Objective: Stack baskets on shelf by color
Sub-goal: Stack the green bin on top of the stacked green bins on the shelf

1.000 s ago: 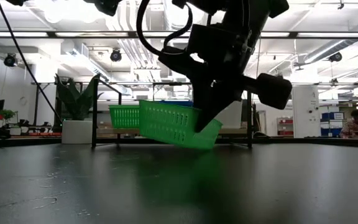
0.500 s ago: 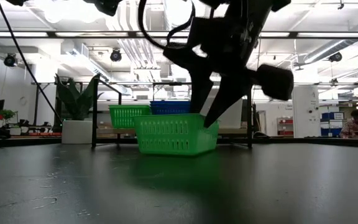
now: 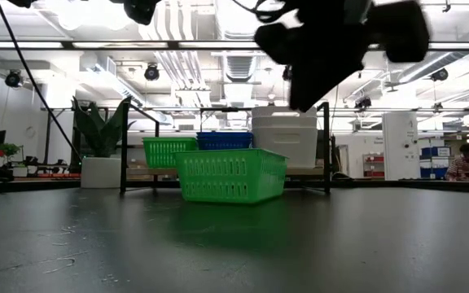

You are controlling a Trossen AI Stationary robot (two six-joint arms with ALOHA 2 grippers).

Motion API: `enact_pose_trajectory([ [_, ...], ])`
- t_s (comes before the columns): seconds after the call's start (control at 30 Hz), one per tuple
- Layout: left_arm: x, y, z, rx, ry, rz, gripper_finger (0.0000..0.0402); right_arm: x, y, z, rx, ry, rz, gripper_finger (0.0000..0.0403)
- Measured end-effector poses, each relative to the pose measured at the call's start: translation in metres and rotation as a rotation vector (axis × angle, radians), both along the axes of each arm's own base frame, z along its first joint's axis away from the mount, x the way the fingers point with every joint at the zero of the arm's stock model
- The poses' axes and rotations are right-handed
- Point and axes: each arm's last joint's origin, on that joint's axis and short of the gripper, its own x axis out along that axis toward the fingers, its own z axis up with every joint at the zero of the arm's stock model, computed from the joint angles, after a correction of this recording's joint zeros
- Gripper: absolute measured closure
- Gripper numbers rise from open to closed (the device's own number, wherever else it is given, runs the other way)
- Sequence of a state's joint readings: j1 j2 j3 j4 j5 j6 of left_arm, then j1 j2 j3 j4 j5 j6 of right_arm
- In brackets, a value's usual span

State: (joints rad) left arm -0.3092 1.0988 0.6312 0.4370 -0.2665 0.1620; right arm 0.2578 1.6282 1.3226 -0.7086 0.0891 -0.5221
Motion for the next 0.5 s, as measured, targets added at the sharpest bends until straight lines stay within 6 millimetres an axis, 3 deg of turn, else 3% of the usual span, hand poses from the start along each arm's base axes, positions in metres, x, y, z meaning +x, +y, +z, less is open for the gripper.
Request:
enact_pose_trajectory([
  [0.13, 0.003, -0.001, -0.002, -0.052, 0.001, 0.001, 0.0297, -0.018, 0.001, 0.006, 0.019, -0.042, -0.016, 0.0390],
  [0.5, 0.040, -0.014, -0.028, -0.085, -0.002, -0.005, 0.0297, -0.058, -0.011, 0.010, 0.077, -0.483, 0.051, 0.0391],
])
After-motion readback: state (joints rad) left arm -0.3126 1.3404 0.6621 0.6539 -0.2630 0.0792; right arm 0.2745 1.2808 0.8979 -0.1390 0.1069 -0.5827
